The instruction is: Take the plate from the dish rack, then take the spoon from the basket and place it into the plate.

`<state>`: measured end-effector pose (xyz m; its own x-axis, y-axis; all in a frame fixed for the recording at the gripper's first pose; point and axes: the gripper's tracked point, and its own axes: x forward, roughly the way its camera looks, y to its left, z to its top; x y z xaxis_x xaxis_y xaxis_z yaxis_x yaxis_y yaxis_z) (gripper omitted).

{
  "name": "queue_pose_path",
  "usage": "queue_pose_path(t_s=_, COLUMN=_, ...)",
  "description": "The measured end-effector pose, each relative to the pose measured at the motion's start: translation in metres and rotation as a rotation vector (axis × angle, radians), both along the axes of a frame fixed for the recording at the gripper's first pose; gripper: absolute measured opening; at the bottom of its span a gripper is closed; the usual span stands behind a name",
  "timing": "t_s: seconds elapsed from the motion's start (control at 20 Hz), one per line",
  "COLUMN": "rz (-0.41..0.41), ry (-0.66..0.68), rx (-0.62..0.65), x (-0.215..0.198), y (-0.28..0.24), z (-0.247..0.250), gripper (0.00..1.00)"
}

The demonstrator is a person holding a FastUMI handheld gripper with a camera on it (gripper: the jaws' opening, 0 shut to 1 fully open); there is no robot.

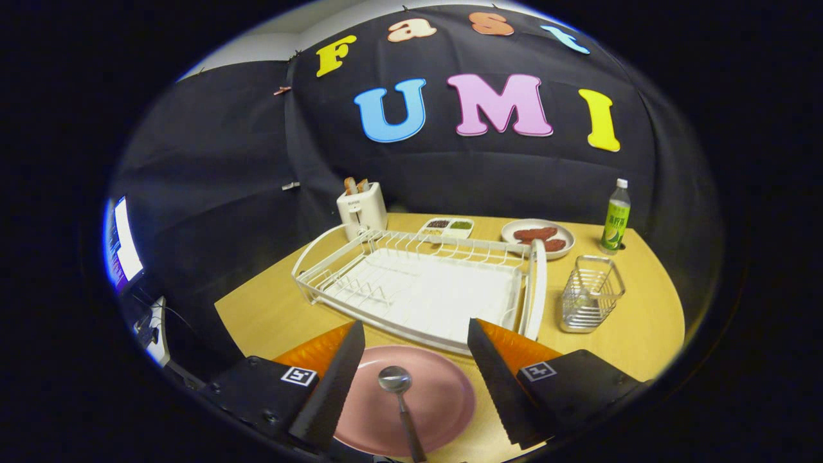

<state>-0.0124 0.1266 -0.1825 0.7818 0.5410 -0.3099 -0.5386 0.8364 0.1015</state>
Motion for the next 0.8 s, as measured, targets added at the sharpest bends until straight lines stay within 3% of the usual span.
queue_pose_path(t_s=0.55, rz=-0.268, ry=-0.239, rx=0.069, x=0.004, y=-0.105, z=0.164, gripper=0.98)
queue_pose_path(t_s=0.8, rz=-0.379, ry=-0.388, rx=0.023, x=-0.002, y=-0.162, z=0.221, gripper=0.98)
